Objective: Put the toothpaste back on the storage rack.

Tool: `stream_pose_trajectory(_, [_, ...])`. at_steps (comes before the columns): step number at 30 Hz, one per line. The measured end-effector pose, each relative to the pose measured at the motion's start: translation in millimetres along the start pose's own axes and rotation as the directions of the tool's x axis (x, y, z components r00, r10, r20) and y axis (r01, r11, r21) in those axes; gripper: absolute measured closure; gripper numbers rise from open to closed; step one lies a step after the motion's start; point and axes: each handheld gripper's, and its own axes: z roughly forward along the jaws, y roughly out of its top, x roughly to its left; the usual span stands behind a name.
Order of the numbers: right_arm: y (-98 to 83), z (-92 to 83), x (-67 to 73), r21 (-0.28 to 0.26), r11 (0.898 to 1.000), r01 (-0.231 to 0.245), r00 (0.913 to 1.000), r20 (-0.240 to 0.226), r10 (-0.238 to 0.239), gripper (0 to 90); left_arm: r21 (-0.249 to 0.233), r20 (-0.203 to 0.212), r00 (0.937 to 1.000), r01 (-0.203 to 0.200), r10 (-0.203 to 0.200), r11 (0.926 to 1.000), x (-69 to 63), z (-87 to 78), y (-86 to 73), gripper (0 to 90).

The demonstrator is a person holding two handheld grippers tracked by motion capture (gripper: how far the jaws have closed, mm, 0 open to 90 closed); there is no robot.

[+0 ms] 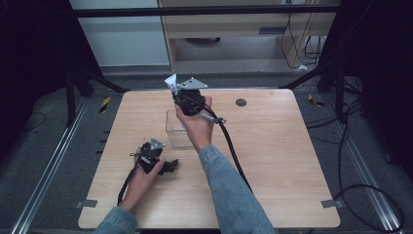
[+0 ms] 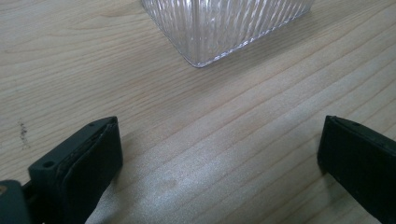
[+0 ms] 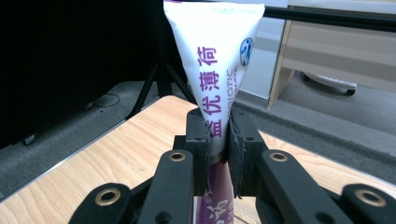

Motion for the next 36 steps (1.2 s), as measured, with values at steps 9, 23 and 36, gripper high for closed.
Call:
stream_pose_trajectory(9, [-9.9,9.4,6.1,0.026,1.000,0.010,0.9999,-0.010,-0.010,79.6,-0.002,0.001,1.0000,0.002,-0.002,1.0000,-0.2,0.1,0.0,0.0])
stream_pose_trajectory(23, [-21.1,12.0,7.2,0.043,0.999,0.005,0.9999,-0.012,-0.005,79.7,-0.002,0.001,1.0000,0.002,-0.002,1.0000,-0.2,0.1,0.0,0.0])
stream_pose_trajectory(36, [-26.9,16.5,9.5,0.058,0.998,0.012,0.9999,-0.011,-0.011,79.6,0.000,0.000,1.0000,0.001,-0.001,1.0000,0.0,0.0,0.0,0.0])
